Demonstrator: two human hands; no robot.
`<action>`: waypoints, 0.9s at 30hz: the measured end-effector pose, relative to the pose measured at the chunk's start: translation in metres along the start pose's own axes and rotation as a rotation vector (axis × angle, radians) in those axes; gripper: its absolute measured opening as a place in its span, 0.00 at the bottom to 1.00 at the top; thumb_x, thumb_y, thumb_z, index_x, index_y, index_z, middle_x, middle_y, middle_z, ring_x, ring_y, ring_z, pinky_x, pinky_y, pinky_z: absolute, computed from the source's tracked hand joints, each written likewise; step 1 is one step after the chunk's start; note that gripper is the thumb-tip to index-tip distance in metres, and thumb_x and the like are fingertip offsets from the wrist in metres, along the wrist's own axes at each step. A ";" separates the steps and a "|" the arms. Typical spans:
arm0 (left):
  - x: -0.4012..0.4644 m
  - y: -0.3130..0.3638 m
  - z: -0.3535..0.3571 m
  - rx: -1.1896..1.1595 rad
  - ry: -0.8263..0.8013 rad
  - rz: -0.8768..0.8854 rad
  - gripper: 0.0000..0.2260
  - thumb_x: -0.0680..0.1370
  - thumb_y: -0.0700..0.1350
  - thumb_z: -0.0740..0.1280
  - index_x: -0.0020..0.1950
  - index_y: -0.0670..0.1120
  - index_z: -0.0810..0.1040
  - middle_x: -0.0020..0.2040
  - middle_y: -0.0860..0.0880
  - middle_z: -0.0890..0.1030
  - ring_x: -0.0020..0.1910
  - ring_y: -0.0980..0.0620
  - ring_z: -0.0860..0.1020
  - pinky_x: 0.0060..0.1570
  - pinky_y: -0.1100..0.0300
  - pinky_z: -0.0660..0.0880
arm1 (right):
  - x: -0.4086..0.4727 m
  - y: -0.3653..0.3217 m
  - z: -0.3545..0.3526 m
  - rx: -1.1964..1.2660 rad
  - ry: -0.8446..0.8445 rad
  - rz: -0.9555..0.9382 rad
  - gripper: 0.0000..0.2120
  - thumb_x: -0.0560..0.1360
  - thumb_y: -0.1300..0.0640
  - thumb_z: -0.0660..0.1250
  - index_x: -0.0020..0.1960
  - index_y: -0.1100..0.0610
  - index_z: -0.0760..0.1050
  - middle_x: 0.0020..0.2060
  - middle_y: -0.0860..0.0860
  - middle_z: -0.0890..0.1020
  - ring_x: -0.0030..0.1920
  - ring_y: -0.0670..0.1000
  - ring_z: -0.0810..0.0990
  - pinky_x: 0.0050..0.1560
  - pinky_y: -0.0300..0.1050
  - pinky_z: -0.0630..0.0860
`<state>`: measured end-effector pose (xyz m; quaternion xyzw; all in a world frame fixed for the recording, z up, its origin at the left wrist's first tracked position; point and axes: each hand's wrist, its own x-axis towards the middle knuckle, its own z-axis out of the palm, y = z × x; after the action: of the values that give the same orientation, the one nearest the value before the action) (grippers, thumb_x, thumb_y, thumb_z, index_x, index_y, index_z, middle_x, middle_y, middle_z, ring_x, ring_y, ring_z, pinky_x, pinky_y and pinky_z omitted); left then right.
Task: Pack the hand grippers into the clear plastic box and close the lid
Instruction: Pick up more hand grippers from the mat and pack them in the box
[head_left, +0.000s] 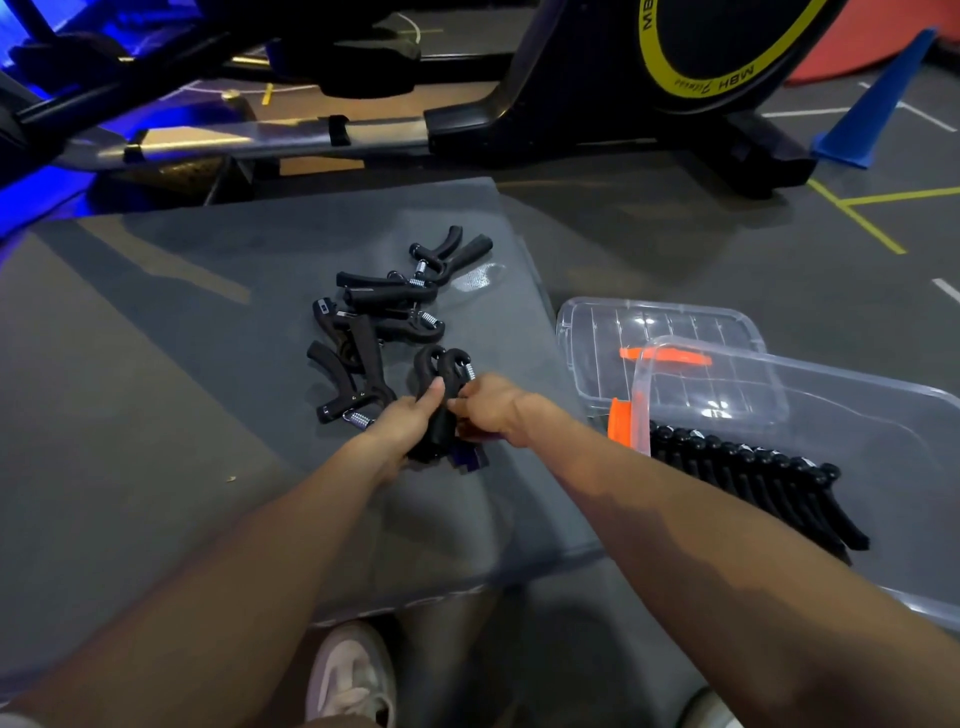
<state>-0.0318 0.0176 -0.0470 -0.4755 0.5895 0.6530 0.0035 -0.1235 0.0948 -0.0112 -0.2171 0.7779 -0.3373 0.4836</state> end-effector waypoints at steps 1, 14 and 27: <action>0.001 0.000 0.001 -0.009 -0.007 -0.019 0.22 0.75 0.61 0.61 0.53 0.44 0.77 0.41 0.43 0.80 0.35 0.47 0.77 0.33 0.60 0.74 | 0.002 0.002 -0.001 -0.109 0.011 -0.045 0.12 0.80 0.61 0.59 0.41 0.64 0.74 0.35 0.56 0.75 0.35 0.51 0.74 0.40 0.44 0.74; -0.006 0.010 0.015 -0.392 -0.110 0.063 0.03 0.77 0.39 0.65 0.45 0.41 0.77 0.31 0.47 0.84 0.38 0.48 0.79 0.48 0.54 0.75 | -0.008 0.016 -0.040 -0.004 0.187 -0.018 0.13 0.76 0.49 0.66 0.39 0.58 0.72 0.35 0.51 0.77 0.41 0.50 0.73 0.38 0.39 0.68; -0.128 0.142 0.189 -0.249 -0.327 0.239 0.11 0.80 0.48 0.60 0.48 0.42 0.75 0.43 0.45 0.78 0.44 0.47 0.77 0.44 0.54 0.79 | -0.184 0.048 -0.203 0.395 0.332 -0.104 0.09 0.78 0.56 0.65 0.39 0.54 0.71 0.35 0.52 0.77 0.35 0.48 0.74 0.35 0.39 0.66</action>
<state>-0.1590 0.1918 0.1140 -0.2870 0.5479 0.7849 -0.0371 -0.2257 0.3133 0.1272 -0.1002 0.7535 -0.5380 0.3643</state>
